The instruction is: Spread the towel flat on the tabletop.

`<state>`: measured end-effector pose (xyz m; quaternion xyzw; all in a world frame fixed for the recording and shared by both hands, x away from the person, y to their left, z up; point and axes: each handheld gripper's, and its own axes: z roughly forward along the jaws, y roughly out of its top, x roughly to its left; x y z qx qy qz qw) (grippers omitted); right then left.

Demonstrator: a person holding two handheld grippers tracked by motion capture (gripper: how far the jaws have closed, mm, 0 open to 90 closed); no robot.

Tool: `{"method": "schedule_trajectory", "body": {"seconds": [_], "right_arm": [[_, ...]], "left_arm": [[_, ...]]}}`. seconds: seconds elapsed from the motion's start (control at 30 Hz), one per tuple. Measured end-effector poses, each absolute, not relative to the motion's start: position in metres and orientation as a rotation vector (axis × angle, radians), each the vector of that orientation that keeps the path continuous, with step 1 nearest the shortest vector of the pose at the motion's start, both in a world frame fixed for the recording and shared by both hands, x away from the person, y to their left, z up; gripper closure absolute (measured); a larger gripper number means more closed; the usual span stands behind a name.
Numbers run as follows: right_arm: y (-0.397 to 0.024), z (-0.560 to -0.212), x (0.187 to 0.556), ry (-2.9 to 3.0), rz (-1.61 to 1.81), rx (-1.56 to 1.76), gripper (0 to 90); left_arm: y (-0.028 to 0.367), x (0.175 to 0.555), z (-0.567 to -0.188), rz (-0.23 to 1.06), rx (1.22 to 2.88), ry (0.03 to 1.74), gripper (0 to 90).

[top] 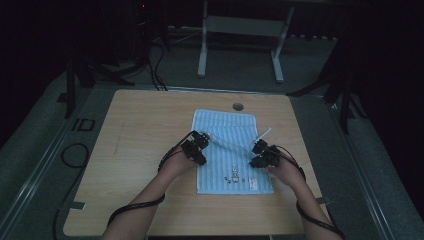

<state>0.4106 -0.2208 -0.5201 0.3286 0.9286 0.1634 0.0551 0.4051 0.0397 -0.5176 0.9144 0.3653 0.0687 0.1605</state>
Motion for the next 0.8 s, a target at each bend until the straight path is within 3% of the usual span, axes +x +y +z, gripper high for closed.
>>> {"method": "schedule_trajectory", "body": {"seconds": [0.17, 0.33, 0.57, 0.63, 0.73, 0.8], "right_arm": [[-0.226, -0.502, 0.385, 2.843, 0.585, 0.913, 67.4], [-0.239, -0.501, 0.346, 2.869, 0.554, 0.81, 57.1], [-0.254, -0.518, 0.321, 2.899, 0.479, 0.807, 53.8], [-0.254, -0.522, 0.318, 2.896, 0.456, 0.789, 54.2], [-0.254, -0.521, 0.318, 2.887, 0.465, 0.794, 64.6], [-0.254, -0.521, 0.32, 2.876, 0.471, 0.795, 75.7]], "left_arm": [[0.039, 0.367, -0.497, 0.117, 2.606, 0.871, 54.7], [0.036, 0.326, -0.502, 0.082, 2.642, 0.746, 51.3], [0.031, 0.316, -0.52, 0.072, 2.7, 0.709, 48.6], [0.027, 0.317, -0.523, 0.089, 2.723, 0.696, 51.3], [0.024, 0.318, -0.523, 0.135, 2.715, 0.693, 62.5], [0.023, 0.319, -0.523, 0.138, 2.706, 0.698, 75.4]]}}
